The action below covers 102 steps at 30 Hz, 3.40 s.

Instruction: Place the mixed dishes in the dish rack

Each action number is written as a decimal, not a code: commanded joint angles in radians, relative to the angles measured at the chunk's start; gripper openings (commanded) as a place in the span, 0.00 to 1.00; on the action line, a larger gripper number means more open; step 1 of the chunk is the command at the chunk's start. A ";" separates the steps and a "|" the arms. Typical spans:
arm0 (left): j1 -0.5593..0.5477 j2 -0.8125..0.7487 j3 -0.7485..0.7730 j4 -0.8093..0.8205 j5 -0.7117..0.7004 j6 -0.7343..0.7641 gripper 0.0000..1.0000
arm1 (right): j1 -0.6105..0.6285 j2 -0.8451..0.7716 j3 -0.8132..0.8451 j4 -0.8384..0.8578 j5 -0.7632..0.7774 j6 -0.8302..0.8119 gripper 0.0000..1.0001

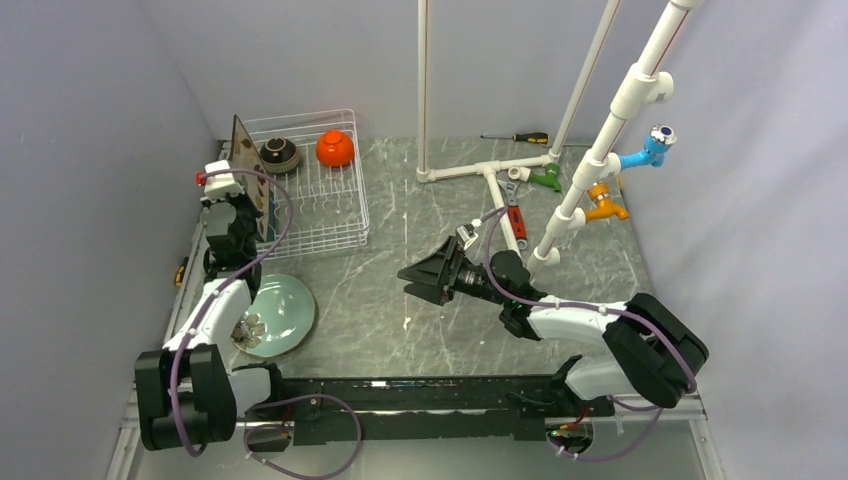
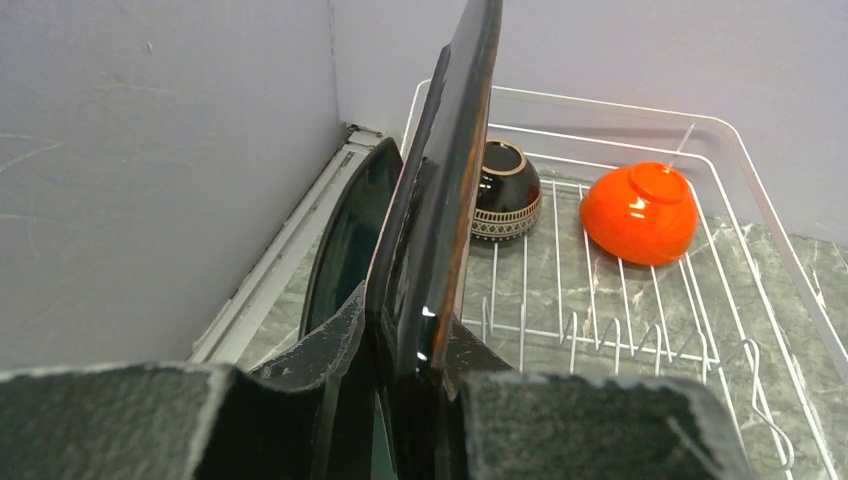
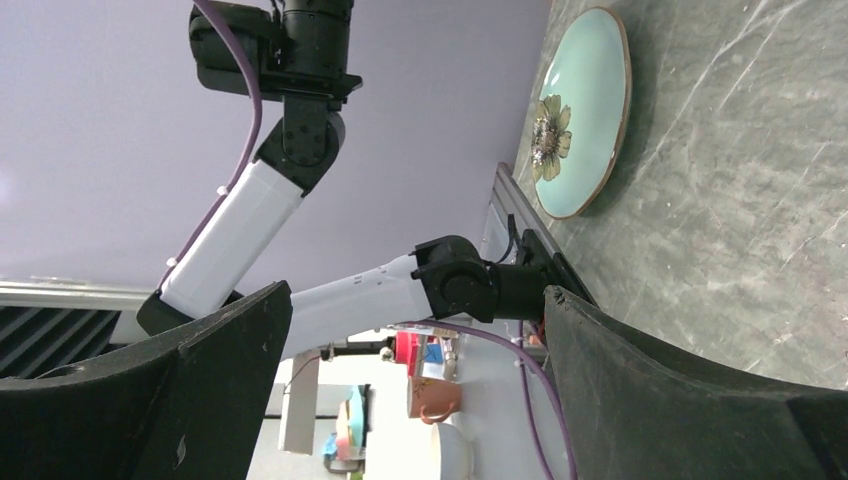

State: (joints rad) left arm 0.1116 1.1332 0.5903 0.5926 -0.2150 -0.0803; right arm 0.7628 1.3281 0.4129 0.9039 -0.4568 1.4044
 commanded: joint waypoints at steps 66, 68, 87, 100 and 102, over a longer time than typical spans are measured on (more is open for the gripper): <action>-0.039 0.118 -0.066 0.387 -0.192 -0.118 0.55 | 0.001 -0.070 -0.035 0.023 0.027 -0.008 0.96; -0.043 0.108 -0.060 0.367 -0.208 -0.116 0.62 | 0.001 -0.070 -0.036 0.024 0.027 -0.008 0.96; -0.101 -0.147 0.189 -0.257 -0.480 -0.186 0.99 | 0.151 -0.169 0.197 -0.725 0.346 -0.432 0.96; -0.219 -0.241 0.240 -0.302 -0.353 -0.146 0.99 | 0.182 -0.047 0.512 -1.678 1.301 -0.629 0.99; -0.231 -0.245 0.240 -0.301 -0.340 -0.146 0.99 | 0.110 -0.054 0.501 -1.630 1.270 -0.699 0.99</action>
State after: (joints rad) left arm -0.0952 0.9047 0.7864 0.3012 -0.6090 -0.2443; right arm 0.9741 1.2823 0.9192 -0.6147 0.6716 0.8318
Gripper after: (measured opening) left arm 0.994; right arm 0.987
